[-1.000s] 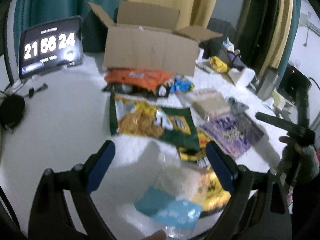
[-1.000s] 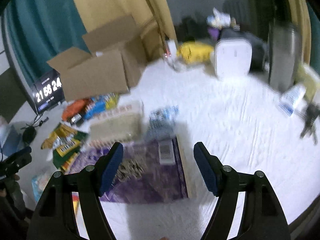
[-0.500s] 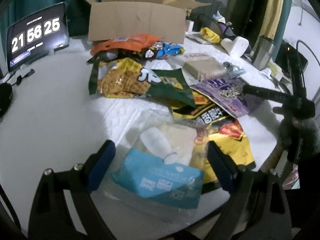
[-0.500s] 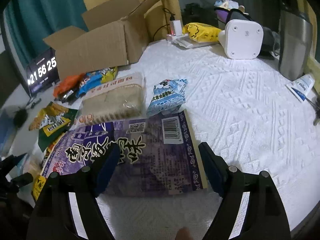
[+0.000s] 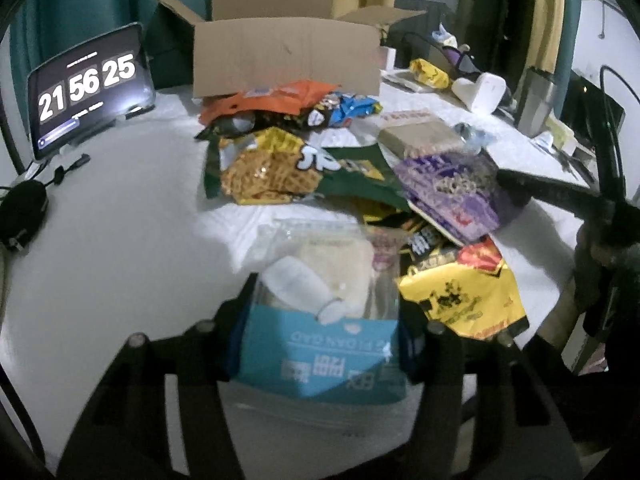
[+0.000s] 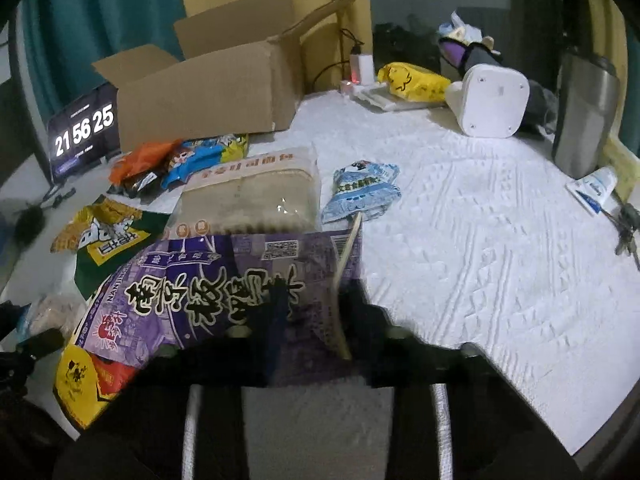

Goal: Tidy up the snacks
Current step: 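Grasp the clear bag with the left gripper while the right gripper grasps the purple bag, then lift the clear bag with the left gripper while the right gripper lifts the purple bag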

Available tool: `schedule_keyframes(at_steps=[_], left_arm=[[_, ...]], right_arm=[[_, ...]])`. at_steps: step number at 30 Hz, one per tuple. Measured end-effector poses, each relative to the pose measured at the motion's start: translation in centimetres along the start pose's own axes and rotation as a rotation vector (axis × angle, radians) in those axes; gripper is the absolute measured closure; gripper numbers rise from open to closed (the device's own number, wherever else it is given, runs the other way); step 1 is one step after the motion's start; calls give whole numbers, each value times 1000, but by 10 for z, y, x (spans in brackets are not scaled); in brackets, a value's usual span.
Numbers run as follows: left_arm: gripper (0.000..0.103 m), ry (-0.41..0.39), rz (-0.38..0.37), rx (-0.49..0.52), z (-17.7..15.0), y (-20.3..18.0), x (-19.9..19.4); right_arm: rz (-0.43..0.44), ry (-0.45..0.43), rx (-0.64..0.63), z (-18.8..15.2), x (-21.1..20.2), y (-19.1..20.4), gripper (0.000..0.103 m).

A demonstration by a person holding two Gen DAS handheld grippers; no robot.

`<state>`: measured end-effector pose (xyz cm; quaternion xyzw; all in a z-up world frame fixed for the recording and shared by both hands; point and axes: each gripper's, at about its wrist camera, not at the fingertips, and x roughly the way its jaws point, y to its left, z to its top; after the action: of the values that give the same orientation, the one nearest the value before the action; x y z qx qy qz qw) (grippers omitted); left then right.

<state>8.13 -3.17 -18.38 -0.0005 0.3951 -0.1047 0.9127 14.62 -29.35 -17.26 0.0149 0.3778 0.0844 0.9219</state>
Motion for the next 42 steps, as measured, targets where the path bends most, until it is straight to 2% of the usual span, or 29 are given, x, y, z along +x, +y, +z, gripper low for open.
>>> schedule_keyframes(at_steps=[5, 16, 20, 26, 29, 30, 32, 34, 35, 39, 42], left_arm=[[45, -28, 13, -16, 9, 8, -9], [45, -86, 27, -16, 30, 15, -24], [45, -68, -1, -6, 30, 8, -14], [44, 5, -53, 11, 25, -14, 18], [44, 32, -52, 18, 24, -22, 30], [44, 36, -52, 17, 23, -23, 32], [44, 36, -47, 16, 25, -23, 35], [44, 40, -42, 17, 27, -22, 37], [44, 41, -41, 16, 27, -22, 37], [44, 44, -40, 25, 28, -23, 38], [44, 44, -42, 31, 29, -24, 39]], right_arm=[[49, -10, -7, 2, -7, 2, 103], [65, -126, -45, 28, -47, 5, 103], [90, -90, -11, 27, -42, -4, 102], [151, -23, 45, 17, -24, -11, 102], [177, 5, 68, 14, -16, -12, 102], [183, 16, 78, 14, -13, -13, 100], [201, 43, 97, 12, -6, -17, 89], [214, 77, 133, 10, 3, -22, 55], [228, 93, 158, 8, 7, -25, 49], [293, 83, 196, 8, 7, -28, 40], [432, 123, 246, 6, 11, -26, 40]])
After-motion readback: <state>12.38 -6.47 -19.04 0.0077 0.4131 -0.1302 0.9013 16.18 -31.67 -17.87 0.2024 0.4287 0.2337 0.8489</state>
